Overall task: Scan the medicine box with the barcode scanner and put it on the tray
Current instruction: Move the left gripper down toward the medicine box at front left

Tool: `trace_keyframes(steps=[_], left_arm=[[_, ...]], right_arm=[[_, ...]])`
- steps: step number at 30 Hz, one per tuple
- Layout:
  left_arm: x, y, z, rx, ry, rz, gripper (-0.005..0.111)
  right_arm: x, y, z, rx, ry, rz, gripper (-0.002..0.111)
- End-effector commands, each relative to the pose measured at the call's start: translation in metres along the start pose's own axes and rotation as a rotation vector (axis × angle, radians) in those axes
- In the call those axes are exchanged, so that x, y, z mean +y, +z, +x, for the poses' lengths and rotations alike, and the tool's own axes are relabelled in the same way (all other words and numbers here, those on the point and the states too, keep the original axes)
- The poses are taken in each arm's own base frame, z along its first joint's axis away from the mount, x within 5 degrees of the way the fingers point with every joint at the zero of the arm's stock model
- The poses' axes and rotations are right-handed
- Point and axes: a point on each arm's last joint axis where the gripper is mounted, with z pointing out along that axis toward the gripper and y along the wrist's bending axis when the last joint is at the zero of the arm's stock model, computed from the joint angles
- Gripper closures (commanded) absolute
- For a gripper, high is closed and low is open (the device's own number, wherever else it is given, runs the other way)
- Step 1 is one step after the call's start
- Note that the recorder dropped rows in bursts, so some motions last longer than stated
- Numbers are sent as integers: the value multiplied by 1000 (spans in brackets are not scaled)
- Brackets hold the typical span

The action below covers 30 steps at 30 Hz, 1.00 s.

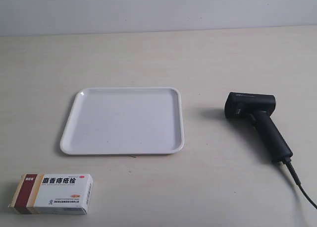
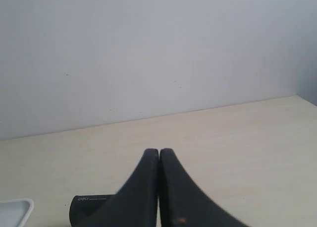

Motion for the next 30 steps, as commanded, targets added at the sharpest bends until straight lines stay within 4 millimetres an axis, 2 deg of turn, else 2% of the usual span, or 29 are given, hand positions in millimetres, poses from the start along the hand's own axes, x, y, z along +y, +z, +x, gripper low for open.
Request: trace_keyframes(steps=[1,17,19,20,22,23,26,28,30], left_arm=[[0,0,0,-6,0,0,104],[0,0,-1,-20,-20,2,104],[-1,-1,-11,-129,-201,25,104],[0,-3,-21,-233,-359,47,104],[2,-7,-34,-380,-521,79,104],[2,-8,-37,-401,-523,83,104],[4,-19,-67,-472,-479,90,107],[5,-19,-90,-421,-411,74,107],[5,-10,-109,-261,-354,55,107]], right_arm=[[-1,0,1,-5,-15,6,108],[-1,0,1,-5,-15,6,108],[-1,0,0,-10,-15,6,108],[0,0,0,-16,6,3,108],[1,0,0,-16,89,-7,108],[1,0,0,-16,121,-11,108],[2,0,0,-16,191,-20,108],[2,0,0,-16,191,-21,108],[2,0,0,-16,191,-21,108]])
